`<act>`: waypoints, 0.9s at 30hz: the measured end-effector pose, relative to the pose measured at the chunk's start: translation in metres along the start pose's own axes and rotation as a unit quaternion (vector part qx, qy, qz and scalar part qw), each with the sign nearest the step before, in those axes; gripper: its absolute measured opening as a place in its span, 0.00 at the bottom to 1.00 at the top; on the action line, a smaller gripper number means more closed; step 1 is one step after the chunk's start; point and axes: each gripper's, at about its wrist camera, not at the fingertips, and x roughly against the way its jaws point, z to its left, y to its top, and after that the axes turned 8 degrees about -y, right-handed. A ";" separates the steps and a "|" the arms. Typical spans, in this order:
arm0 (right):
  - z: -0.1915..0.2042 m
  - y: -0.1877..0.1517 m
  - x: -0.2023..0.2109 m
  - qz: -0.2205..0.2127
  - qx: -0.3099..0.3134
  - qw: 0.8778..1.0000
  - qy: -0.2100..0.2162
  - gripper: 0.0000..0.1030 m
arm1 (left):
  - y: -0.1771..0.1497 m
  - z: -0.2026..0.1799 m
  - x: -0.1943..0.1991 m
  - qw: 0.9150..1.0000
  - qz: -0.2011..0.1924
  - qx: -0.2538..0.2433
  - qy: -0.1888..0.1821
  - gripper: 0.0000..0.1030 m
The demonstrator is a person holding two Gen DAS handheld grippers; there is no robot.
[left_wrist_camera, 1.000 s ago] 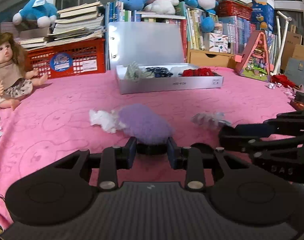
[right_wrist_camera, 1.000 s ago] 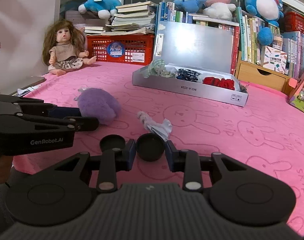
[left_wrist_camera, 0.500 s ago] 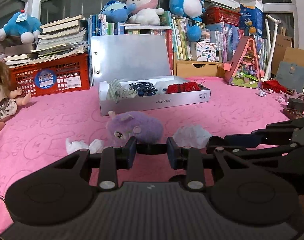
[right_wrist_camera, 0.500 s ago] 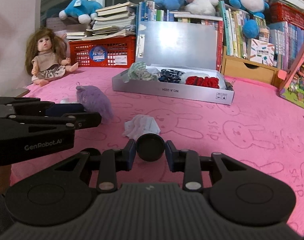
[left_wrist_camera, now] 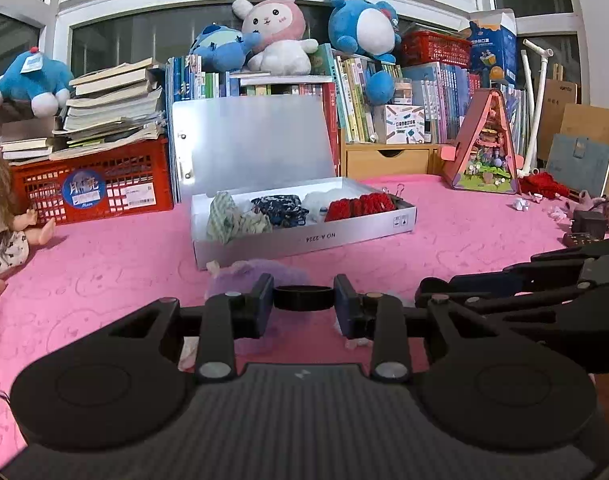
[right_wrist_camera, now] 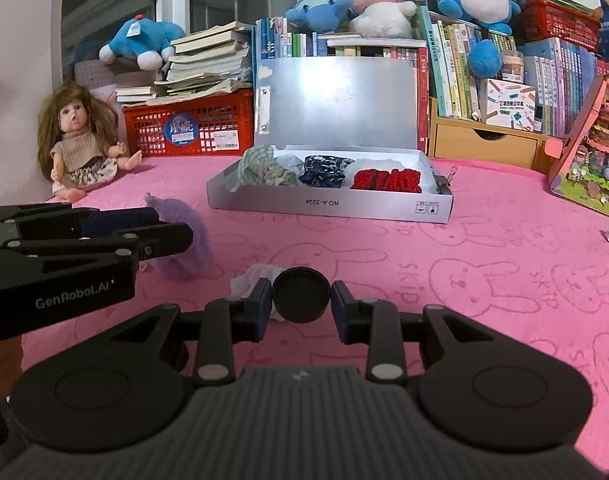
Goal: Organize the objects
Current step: 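Lift both black lids with both grippers and carry them toward the white box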
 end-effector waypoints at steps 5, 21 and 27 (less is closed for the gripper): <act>-0.003 -0.001 -0.002 0.004 -0.003 1.000 -0.004 0.36 | -0.001 -0.003 -0.003 1.000 0.004 -0.002 -0.003 0.37; -0.006 -0.003 -0.004 0.012 -0.004 1.000 -0.013 0.36 | -0.012 -0.005 -0.008 1.000 0.026 0.007 -0.008 0.37; -0.011 0.007 -0.005 0.012 -0.007 1.000 -0.018 0.36 | 0.003 -0.001 -0.008 1.000 0.017 0.005 -0.008 0.37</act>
